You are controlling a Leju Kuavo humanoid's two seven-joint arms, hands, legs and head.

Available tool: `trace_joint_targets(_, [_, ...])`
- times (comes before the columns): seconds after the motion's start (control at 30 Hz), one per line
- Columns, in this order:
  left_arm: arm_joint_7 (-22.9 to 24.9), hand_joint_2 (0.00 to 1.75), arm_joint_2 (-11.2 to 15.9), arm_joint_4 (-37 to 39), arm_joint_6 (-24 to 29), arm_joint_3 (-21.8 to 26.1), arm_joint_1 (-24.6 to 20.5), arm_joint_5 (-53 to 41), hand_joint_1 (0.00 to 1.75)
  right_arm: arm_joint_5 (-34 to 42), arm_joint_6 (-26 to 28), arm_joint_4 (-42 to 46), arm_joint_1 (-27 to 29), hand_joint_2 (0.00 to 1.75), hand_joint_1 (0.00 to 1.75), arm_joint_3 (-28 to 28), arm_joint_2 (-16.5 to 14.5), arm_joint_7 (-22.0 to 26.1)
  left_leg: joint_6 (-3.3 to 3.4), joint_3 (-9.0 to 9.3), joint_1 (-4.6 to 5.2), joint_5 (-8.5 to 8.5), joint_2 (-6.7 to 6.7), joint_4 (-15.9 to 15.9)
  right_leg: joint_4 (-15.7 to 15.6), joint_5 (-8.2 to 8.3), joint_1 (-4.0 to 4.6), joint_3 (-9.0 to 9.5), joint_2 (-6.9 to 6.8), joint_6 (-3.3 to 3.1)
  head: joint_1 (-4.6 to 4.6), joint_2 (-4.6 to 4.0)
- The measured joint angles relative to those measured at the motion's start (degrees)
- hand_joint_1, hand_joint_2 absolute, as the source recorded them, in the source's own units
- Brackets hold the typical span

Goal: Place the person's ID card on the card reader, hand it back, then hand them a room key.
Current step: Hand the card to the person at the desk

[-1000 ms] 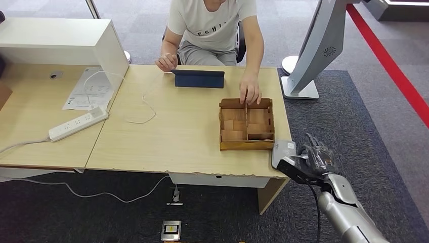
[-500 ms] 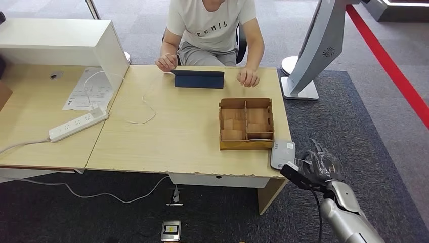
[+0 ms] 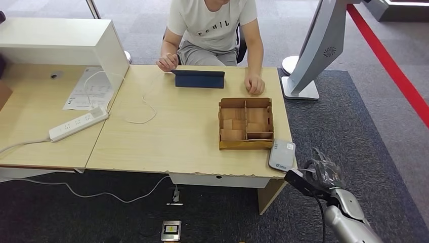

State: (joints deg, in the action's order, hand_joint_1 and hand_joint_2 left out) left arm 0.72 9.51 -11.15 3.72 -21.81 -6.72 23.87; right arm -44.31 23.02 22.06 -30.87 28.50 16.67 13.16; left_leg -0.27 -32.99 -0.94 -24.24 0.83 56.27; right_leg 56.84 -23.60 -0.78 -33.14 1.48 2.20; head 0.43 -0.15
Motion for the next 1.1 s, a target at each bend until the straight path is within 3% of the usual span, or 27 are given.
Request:
trace_joint_targets(0.23, [0.50,0.00,0.00,0.00,-0.13,-0.61,-0.01,0.37,0.00,0.00,1.67,0.70,-2.49,1.75,1.75,1.26,1.13,0.55,0.00,-0.09,0.01,0.02,0.00,0.00,0.01,0.01,-0.01,-0.04,0.00,0.01,0.00,0.00])
trace_joint_targets(0.63, [0.13,0.00,0.04,0.00,-0.79,-2.00,-0.07,1.30,0.00,-5.80,2.00,3.73,-20.76,1.75,1.75,3.91,2.62,2.52,0.03,-0.18,0.04,0.11,0.07,0.00,0.04,0.11,-0.04,-0.10,-0.09,0.02,-0.01,0.00])
trace_joint_targets(0.8, [-0.19,0.00,0.08,0.00,-1.51,-3.08,-0.29,1.11,0.00,-8.74,1.46,4.13,-26.39,1.75,1.75,6.38,0.38,2.61,0.02,-0.19,-0.01,0.11,0.11,0.00,0.05,0.10,0.00,-0.12,-0.10,0.00,0.01,0.00])
trace_joint_targets(1.1, [-0.22,0.00,-0.37,0.00,-1.09,-4.73,-0.39,0.97,0.00,-12.54,-0.37,3.95,-30.77,1.75,1.75,11.10,-7.66,-0.34,0.00,-0.22,-0.05,0.12,0.13,0.00,0.05,0.09,0.03,-0.15,-0.13,-0.01,0.01,0.00])
